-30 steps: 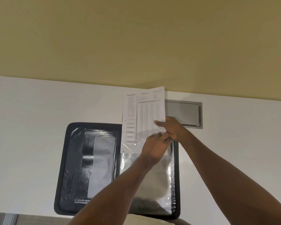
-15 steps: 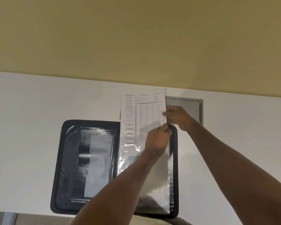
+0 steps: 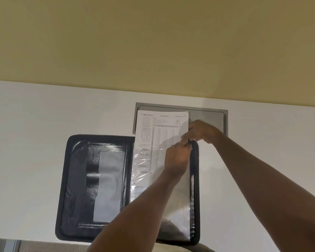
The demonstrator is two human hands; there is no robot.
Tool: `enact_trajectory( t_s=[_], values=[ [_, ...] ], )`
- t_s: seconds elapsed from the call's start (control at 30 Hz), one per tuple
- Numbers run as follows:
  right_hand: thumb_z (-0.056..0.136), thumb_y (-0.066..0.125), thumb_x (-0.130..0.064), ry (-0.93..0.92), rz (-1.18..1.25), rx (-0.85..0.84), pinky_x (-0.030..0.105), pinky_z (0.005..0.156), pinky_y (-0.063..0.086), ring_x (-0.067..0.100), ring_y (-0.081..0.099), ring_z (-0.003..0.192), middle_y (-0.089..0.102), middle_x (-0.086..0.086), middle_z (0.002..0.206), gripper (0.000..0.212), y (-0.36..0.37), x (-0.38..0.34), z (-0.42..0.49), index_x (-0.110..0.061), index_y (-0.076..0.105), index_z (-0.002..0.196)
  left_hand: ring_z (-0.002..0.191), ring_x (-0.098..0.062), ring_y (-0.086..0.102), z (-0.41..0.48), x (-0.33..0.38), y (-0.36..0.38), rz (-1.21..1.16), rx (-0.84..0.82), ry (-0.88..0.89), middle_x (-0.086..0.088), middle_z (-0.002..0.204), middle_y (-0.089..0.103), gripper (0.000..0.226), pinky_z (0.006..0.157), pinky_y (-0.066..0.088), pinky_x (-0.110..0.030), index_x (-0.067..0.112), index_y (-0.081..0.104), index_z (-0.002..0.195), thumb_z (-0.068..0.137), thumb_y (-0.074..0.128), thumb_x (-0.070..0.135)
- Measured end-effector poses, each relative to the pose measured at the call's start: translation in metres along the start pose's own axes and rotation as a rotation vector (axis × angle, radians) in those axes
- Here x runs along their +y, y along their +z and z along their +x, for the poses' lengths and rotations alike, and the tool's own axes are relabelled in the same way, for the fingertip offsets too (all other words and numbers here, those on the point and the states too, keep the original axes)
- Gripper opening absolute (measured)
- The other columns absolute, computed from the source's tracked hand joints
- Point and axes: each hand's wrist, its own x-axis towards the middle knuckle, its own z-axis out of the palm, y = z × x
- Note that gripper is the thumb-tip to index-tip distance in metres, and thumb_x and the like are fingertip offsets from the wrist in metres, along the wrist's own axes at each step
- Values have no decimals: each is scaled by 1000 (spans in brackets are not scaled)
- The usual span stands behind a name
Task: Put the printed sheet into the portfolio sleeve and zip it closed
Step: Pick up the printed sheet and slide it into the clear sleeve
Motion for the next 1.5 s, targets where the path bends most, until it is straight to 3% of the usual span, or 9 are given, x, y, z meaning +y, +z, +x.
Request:
enact_trajectory(
  t_s=[0.1,0.2,0.37,0.57,0.77,1.0,1.27,1.4,1.5],
  values=[
    [91,76,-6,-89,287,155,28,77,59,28,72,106,73,10,125,34,2,-8,6,0,70,124,87,-18,68,-2,1,-4,47,-26,30,-1,101,72,18,79,56,-29,17,66,111,107,50,24],
    [94,72,-8,-132,285,287,32,74,59,30,73,104,75,13,120,24,1,-12,11,-1,72,117,80,-25,70,-3,2,-6,132,-23,109,-6,103,72,13,70,62,-38,10,69,100,102,59,18],
    [91,74,-1,-84,217,190,47,94,61,33,74,103,75,18,118,27,-1,-10,9,4,71,118,89,-24,71,-2,3,-10,158,-31,117,-5,110,72,20,79,60,-37,11,68,113,106,52,21],
    [83,78,3,33,-40,-46,38,84,64,31,75,89,76,17,99,26,4,-8,-1,0,71,107,93,-25,70,0,7,-13,153,-69,91,-5,114,73,29,81,56,-37,12,66,119,109,42,25],
    [88,73,-7,-210,2,228,38,82,56,26,69,89,77,11,97,9,14,-22,4,-2,77,94,83,-27,71,-1,7,-16,255,-52,157,-7,120,71,17,66,58,-38,10,71,104,100,58,19],
    [87,74,0,-278,-166,136,32,91,55,21,69,92,79,11,100,12,14,-22,-4,-3,81,96,76,-31,73,-3,9,-16,217,-13,147,-11,107,75,10,66,63,-42,7,72,99,98,66,15],
    [98,65,-26,-184,-247,-24,29,76,55,10,65,62,79,8,96,26,21,-19,-2,-5,81,95,58,-28,66,-3,10,-20,219,34,205,-8,79,71,9,49,55,-36,9,72,81,89,74,10],
    [99,57,-50,-149,-326,-48,25,72,49,11,65,64,75,-4,76,45,24,-19,2,-23,78,71,53,-28,64,-3,9,-19,263,55,225,-7,76,70,12,43,53,-33,11,72,76,80,83,8],
    [99,51,-58,-131,-392,-94,24,69,44,8,66,70,74,-13,73,49,30,-20,5,-24,79,76,62,-28,66,-5,6,-15,280,71,246,-6,82,71,8,44,55,-34,11,75,83,82,83,8]
  ],
)
